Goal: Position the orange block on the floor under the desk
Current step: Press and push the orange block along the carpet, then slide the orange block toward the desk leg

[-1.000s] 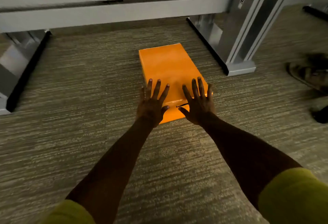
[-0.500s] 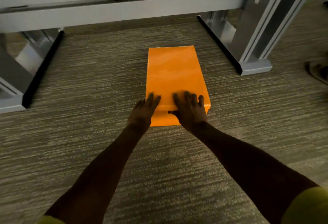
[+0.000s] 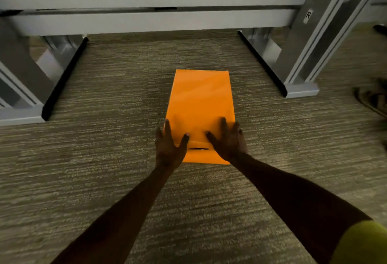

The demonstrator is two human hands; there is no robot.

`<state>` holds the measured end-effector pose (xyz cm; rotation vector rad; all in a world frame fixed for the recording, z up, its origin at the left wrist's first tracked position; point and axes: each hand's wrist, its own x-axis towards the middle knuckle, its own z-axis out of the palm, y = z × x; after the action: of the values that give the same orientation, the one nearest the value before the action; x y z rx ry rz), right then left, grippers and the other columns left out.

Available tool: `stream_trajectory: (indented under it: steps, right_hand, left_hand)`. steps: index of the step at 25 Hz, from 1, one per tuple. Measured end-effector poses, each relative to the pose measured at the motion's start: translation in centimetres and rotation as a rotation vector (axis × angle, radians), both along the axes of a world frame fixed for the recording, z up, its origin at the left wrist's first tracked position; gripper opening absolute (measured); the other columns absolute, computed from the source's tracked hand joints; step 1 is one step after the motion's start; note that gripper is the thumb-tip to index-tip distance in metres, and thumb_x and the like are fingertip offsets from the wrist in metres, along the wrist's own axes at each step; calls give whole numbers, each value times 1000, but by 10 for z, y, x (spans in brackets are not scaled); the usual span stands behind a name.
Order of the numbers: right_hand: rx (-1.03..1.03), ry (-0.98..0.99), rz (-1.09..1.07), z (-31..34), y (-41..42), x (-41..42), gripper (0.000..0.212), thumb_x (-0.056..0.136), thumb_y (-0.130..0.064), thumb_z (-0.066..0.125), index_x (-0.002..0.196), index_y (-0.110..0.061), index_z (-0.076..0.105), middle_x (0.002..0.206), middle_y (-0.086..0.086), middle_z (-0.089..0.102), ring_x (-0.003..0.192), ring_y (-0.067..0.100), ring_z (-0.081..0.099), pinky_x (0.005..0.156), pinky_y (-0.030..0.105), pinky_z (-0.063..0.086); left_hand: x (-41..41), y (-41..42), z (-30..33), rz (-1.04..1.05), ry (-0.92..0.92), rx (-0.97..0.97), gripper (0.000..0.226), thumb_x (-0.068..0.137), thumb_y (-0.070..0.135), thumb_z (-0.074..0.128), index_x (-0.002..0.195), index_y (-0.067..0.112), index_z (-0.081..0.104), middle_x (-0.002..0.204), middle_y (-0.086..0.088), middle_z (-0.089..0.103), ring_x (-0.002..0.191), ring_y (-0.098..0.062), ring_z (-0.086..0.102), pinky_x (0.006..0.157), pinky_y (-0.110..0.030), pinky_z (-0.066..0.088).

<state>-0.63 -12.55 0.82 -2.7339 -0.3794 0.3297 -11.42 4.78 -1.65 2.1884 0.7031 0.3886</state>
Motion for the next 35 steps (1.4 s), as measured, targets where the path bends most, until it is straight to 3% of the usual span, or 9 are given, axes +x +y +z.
stream_trajectory:
  steps: [4,9,14,18,21,24,29,32,35]
  right_hand:
    - [19,-25,64,8,37,-60,92,91,-76,40,162,-28,7,165,28,5,147,50,22,117,54,30]
    - [35,18,223,11,99,-141,91,93,-74,38,162,-28,1,167,26,3,151,47,15,119,54,24]
    - [82,92,360,18,153,-191,94,93,-71,43,162,-28,-5,168,24,-3,153,45,9,120,55,23]
    - [50,182,452,26,184,-222,95,95,-67,45,161,-27,-10,167,24,-11,154,45,4,120,56,20]
    - [119,232,361,27,194,-240,103,92,-61,58,161,-26,-10,168,22,-9,153,43,8,121,53,20]
    - [246,270,149,29,202,-248,117,86,-54,71,161,-22,-13,167,23,-1,152,43,14,120,49,21]
    - [29,222,316,24,211,-254,123,78,-69,70,161,-30,-11,165,26,-14,152,49,-1,120,60,18]
    - [-82,102,434,9,207,-248,129,69,-78,70,161,-33,-9,164,25,-24,151,51,-13,118,67,17]
    - [-129,-108,530,-13,213,-239,127,70,-82,64,161,-31,-8,166,18,-24,151,49,-15,115,72,14]
  left_hand:
    - [-43,52,16,161,121,-37,87,89,59,63,156,12,31,144,-26,48,129,-44,50,102,-50,46]
    - [-132,115,27,287,259,8,100,81,59,73,157,15,27,145,-31,41,130,-50,46,105,-56,46]
    - [-211,163,39,354,286,41,99,81,59,73,157,14,28,139,-29,44,125,-49,49,102,-51,47]
    - [-262,187,41,271,344,64,110,75,62,77,158,10,26,142,-28,39,126,-48,48,105,-51,46]
    - [-294,198,37,132,379,132,117,72,62,80,158,6,25,146,-29,34,127,-48,49,104,-49,48]
    - [-301,196,34,87,418,115,104,84,53,73,161,12,17,145,-27,34,127,-45,48,106,-47,45]
    - [-296,194,23,39,480,93,96,96,48,60,162,15,-1,167,-25,2,153,-46,14,121,-58,28]
    - [-294,199,16,-51,432,279,91,100,52,46,161,9,-5,170,-16,-13,156,-41,-8,126,-57,12]
    - [-293,210,1,-153,366,505,82,97,59,27,162,18,-3,171,-7,-7,157,-40,-8,125,-62,14]
